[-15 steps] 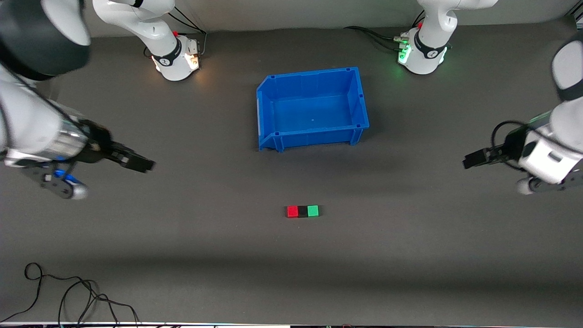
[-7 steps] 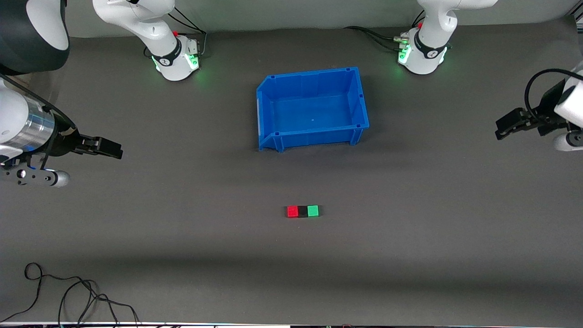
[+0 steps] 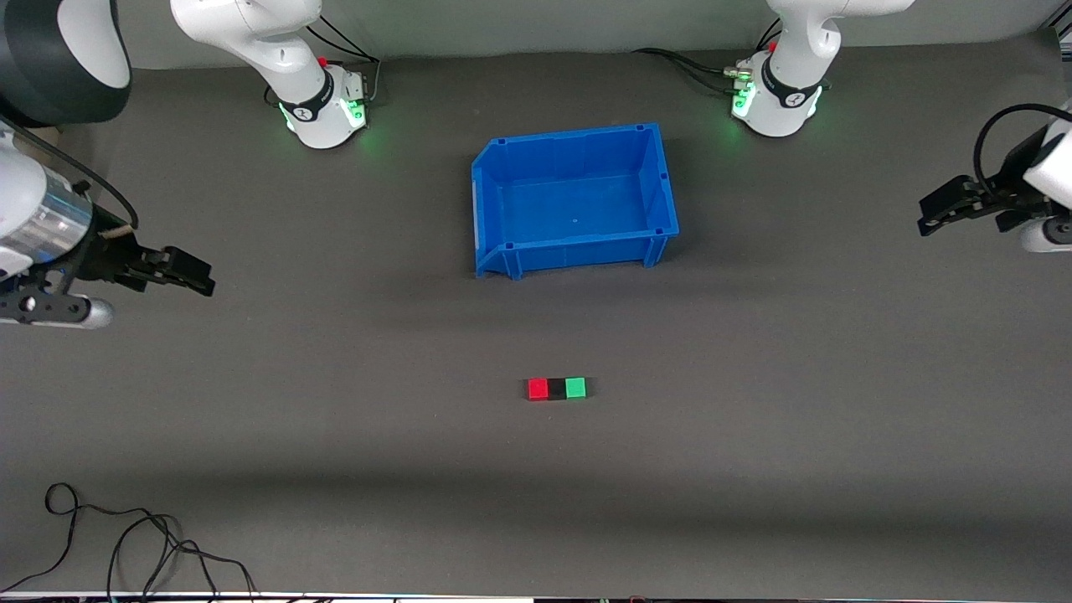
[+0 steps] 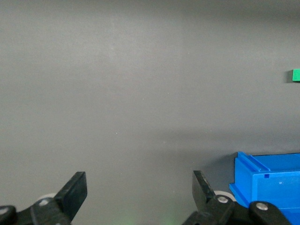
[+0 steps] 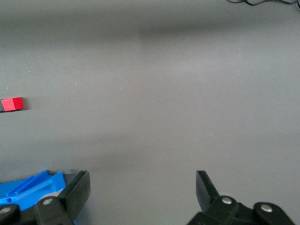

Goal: Attach green and red cubes to black cube

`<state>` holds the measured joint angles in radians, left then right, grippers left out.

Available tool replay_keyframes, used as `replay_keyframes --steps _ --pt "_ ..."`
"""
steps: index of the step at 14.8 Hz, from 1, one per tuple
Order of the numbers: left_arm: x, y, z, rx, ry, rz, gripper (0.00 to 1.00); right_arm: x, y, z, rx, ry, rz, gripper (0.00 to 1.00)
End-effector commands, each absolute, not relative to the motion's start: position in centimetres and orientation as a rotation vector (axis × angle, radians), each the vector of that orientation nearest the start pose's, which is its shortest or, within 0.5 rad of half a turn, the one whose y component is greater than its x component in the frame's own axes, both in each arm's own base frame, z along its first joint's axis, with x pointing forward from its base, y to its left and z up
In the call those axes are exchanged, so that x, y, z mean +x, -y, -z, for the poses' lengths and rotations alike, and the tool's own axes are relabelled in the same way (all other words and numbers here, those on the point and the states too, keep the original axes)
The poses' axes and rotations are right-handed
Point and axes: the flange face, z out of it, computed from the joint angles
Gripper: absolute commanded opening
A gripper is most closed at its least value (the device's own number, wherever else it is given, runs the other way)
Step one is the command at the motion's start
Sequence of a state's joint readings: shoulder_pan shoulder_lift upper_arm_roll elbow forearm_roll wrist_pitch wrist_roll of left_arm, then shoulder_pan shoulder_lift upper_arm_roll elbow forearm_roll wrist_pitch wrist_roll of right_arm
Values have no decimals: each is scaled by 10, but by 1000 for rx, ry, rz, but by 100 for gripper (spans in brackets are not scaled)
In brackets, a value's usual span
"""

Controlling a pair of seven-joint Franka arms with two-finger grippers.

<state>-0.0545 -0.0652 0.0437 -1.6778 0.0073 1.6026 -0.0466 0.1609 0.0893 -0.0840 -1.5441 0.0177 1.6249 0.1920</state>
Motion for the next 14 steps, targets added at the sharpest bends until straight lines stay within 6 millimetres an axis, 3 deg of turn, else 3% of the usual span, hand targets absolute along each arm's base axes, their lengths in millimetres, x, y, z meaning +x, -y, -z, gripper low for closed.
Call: replay_keyframes --steps 1,14 --pt "540 3 -612 -3141 24 19 100 568 -22 -594 -3125 -151 22 100" --pt "545 4 -607 -3137 21 7 100 565 -37 -606 -3088 -143 57 100"
